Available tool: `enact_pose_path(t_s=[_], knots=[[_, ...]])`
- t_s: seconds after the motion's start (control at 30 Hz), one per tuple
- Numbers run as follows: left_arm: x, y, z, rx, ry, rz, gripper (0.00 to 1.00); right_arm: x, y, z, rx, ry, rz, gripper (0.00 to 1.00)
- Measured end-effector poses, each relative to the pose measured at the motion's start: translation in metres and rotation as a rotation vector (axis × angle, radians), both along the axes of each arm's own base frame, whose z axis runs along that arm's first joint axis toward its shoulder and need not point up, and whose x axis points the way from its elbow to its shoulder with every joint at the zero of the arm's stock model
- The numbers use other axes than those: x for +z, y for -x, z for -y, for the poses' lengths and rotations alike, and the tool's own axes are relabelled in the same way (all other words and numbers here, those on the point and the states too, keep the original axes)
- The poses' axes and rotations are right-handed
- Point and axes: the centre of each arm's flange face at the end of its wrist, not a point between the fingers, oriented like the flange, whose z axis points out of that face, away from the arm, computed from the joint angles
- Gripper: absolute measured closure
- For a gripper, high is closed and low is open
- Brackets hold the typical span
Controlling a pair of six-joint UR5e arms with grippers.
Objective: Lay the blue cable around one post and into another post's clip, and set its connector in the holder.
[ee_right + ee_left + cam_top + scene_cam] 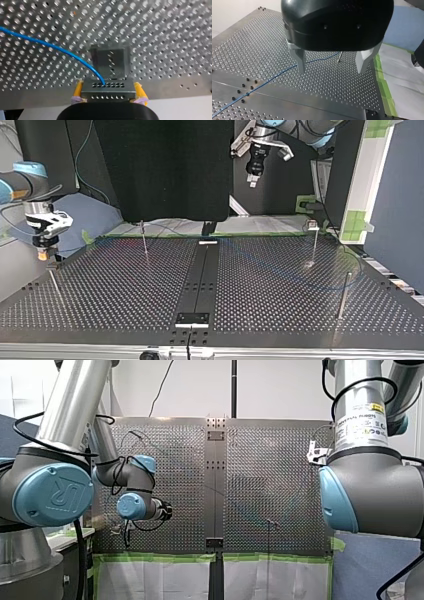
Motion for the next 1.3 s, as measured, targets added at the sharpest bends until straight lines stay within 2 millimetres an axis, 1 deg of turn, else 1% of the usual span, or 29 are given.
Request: enact_pose_path(t_s=[0.13,0.3,0.53,0.63,0.83,1.07,1.3], knots=[[0.000,-0.001,-0.001,0.004,-0.002,-0.004,0.00,0.001,0.000,0.003,0.020,0.005,-0.005,1.00],[-0.001,-0.001,-0.003,0.008,-0.005,-0.008,0.00,0.006,0.000,0.007,0.052,0.021,-0.008,1.00],[-0.002,-0.004,-0.009,0.025,-0.019,-0.024,0.00,0.010,0.005,0.011,0.075,0.030,-0.010,1.00],[-0.003,-0.004,-0.010,0.031,-0.022,-0.029,0.00,0.008,0.009,0.013,0.084,0.030,-0.013,1.00],[-0.003,-0.005,-0.013,0.036,-0.032,-0.038,0.00,-0.004,0.013,0.017,0.093,0.014,-0.031,1.00],[-0.003,-0.006,-0.014,0.040,-0.033,-0.039,0.00,-0.010,0.010,0.021,0.132,0.021,-0.041,1.00],[-0.003,-0.006,-0.015,0.044,-0.034,-0.039,0.00,-0.010,0.005,0.022,0.175,0.031,-0.046,1.00]])
